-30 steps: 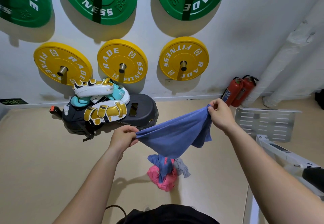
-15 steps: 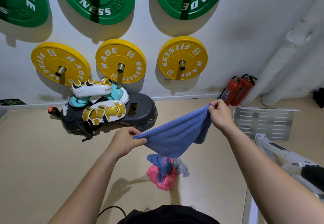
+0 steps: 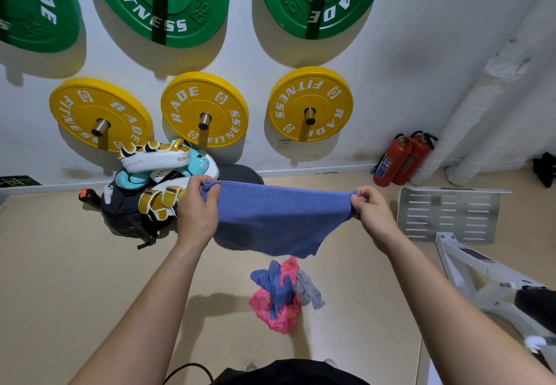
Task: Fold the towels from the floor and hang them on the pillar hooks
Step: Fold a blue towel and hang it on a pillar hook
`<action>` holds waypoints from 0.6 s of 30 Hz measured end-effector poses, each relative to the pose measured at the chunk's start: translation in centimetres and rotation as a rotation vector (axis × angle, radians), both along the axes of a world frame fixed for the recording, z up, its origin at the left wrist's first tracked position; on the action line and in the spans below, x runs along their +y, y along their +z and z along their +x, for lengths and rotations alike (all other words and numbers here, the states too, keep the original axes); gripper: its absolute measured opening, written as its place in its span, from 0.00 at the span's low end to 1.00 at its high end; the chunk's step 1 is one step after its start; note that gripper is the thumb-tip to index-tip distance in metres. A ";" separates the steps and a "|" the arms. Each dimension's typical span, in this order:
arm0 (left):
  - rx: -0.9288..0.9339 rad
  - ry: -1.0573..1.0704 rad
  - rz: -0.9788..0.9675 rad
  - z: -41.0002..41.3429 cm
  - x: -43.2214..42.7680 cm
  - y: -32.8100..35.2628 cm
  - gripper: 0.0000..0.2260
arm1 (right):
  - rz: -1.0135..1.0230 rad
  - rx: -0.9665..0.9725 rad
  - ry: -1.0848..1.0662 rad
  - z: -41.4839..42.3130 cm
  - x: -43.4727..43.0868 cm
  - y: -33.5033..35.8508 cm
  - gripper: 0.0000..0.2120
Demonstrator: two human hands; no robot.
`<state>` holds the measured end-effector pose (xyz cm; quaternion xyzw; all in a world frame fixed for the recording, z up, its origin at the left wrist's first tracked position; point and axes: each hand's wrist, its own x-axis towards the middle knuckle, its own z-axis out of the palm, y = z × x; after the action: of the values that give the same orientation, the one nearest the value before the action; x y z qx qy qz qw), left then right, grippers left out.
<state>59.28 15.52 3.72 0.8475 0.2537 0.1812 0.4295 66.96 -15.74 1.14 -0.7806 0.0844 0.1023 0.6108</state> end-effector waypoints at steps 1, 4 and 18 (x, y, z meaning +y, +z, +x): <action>-0.010 0.012 0.038 0.0 0.3 -0.1 0.06 | 0.046 -0.014 -0.010 0.0 0.2 0.4 0.08; -0.059 0.048 0.046 0.2 0.5 -0.4 0.07 | 0.024 -0.069 0.007 -0.5 1.0 1.5 0.06; -0.090 0.200 -0.379 0.3 -3.8 -1.9 0.04 | 0.264 0.059 -0.287 -2.3 3.1 -0.6 0.04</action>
<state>59.53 11.76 1.83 0.7133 0.3467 0.2097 0.5719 64.62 -12.60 0.56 -0.6703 0.1985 0.0474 0.7135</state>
